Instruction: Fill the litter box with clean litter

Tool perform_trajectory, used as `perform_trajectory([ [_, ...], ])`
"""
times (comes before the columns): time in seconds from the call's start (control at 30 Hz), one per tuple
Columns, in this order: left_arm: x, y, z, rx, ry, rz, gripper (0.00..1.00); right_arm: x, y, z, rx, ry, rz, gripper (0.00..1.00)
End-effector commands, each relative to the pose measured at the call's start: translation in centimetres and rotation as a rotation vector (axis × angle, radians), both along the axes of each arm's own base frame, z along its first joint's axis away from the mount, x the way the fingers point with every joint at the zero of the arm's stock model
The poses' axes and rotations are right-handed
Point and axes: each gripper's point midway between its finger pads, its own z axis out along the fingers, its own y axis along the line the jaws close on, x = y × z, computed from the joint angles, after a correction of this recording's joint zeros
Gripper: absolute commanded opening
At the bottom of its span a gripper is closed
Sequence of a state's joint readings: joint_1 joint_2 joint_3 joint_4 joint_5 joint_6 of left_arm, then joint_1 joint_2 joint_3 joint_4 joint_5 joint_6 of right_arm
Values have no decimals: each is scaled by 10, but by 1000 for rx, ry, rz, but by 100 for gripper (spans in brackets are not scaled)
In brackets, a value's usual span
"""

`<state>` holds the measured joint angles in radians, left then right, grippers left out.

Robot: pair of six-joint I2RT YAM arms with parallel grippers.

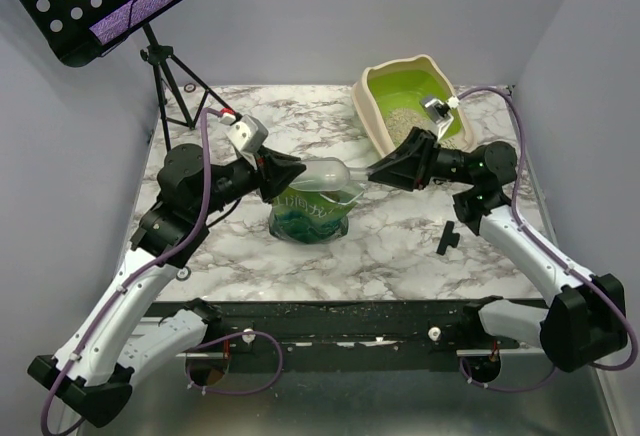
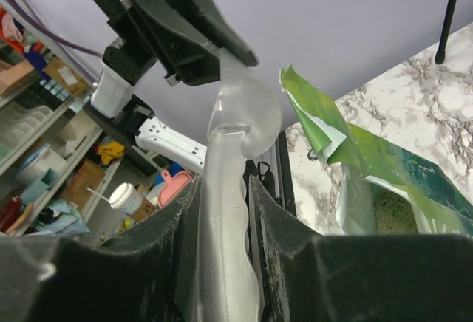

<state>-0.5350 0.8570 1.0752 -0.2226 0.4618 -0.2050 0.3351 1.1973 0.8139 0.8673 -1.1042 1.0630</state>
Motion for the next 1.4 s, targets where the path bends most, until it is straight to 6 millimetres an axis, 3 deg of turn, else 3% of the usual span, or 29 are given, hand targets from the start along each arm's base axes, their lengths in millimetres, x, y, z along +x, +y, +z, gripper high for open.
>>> perform_trajectory([
  [0.0,7,3,5,18,-39,36,31,-2,2,8,-27,-63,-58,1],
  [0.1,10,11,7,43,-75,75,49,1,-4,16,-49,-65,-156,1],
  [0.2,11,19,9,83,-126,110,57,4,-15,27,-74,-64,-278,1],
  [0.37,17,28,-8,230,-184,124,61,10,-38,34,-146,-73,-474,1],
  [0.53,24,36,-31,394,-300,121,65,10,-51,20,-235,-28,-550,1],
  [0.8,18,19,-57,492,-272,-45,69,2,-60,-8,-307,0,-571,1],
  [1.07,27,7,-88,530,-182,-106,68,-6,-64,-23,-345,19,-568,1],
  [1.2,27,8,-102,557,-150,-116,55,-5,-69,-27,-382,32,-595,1],
  [1.23,27,9,-105,561,-145,-115,46,-4,-71,-27,-389,35,-605,1],
  [1.33,28,10,-111,571,-133,-106,8,-4,-73,-31,-416,51,-609,1],
  [1.37,27,11,-112,574,-129,-102,0,-4,-73,-33,-429,61,-607,1],
])
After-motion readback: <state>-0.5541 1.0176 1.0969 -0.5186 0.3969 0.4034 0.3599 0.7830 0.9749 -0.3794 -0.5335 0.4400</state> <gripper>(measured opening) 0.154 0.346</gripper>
